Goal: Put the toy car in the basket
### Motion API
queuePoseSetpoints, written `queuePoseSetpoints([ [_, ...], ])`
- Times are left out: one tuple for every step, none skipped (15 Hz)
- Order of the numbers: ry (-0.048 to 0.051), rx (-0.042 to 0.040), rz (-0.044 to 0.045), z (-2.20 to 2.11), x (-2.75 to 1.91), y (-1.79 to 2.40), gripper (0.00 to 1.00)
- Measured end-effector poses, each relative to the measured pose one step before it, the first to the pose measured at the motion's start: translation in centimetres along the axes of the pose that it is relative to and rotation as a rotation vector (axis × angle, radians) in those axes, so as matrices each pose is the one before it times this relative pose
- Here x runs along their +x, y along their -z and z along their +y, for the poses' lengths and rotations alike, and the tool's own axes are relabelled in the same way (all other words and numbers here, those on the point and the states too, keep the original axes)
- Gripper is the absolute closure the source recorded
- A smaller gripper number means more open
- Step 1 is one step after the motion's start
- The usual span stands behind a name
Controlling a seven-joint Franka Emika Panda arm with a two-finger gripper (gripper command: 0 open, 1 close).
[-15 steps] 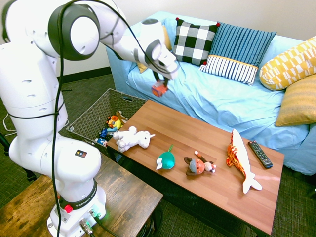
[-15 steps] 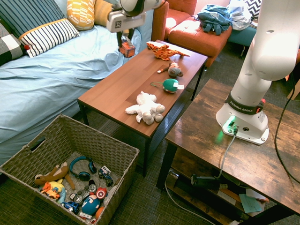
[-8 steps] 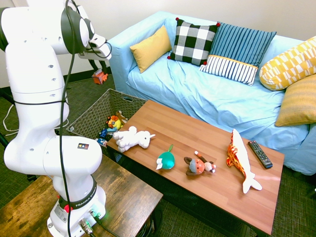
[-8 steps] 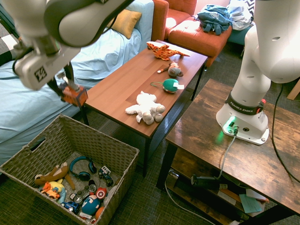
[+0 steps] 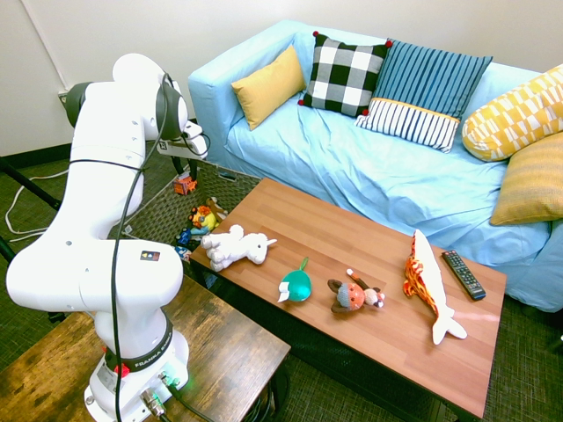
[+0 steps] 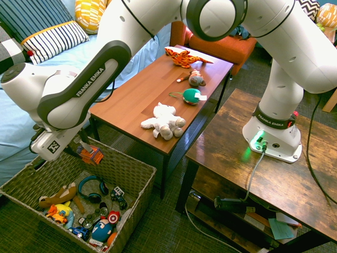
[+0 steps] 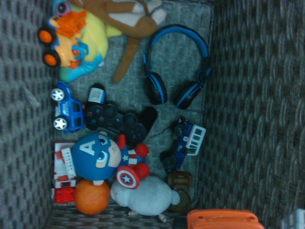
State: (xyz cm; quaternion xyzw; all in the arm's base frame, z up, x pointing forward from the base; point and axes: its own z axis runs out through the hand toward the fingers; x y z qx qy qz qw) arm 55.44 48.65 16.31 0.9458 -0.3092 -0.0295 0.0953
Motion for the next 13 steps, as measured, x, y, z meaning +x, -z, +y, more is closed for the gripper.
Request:
queuePoseSetpoints([
  [-0.00178,0.00718,-0.00268,-0.542,0.237,1.504,0.00],
  [-0.00176,0.00645,-0.00273,-0.307,0.486,0.908,0.00],
  [-0.00502,0.00202,-0.00276,-0.090,0.456,0.172,0.00],
  [-0.00497,-0.00253,-0.00241,0.063,0.353,-0.256,0.00],
  [-0.00502,-0.00281,-0.00222,0.099,0.367,-0.279,0.00],
  [-0.00763,0.00744,0.00051,0.156,0.586,0.095,0.00],
  [-0.01421,0.01658,0.00384,0.467,1.106,0.565,0.00],
  [-0.02587,0.01269,0.00640,0.946,2.061,1.147,0.00],
  [-0.03758,0.01324,0.00680,1.322,2.971,1.543,0.00],
  [-0.04298,0.01976,0.00025,1.425,3.275,1.483,0.00],
  [-0.04481,0.02526,-0.00310,1.417,3.277,1.255,0.00],
  [-0.04204,0.02545,-0.00747,1.388,2.978,0.916,0.00],
  [-0.03558,0.02269,-0.01026,1.252,2.427,0.460,0.00],
])
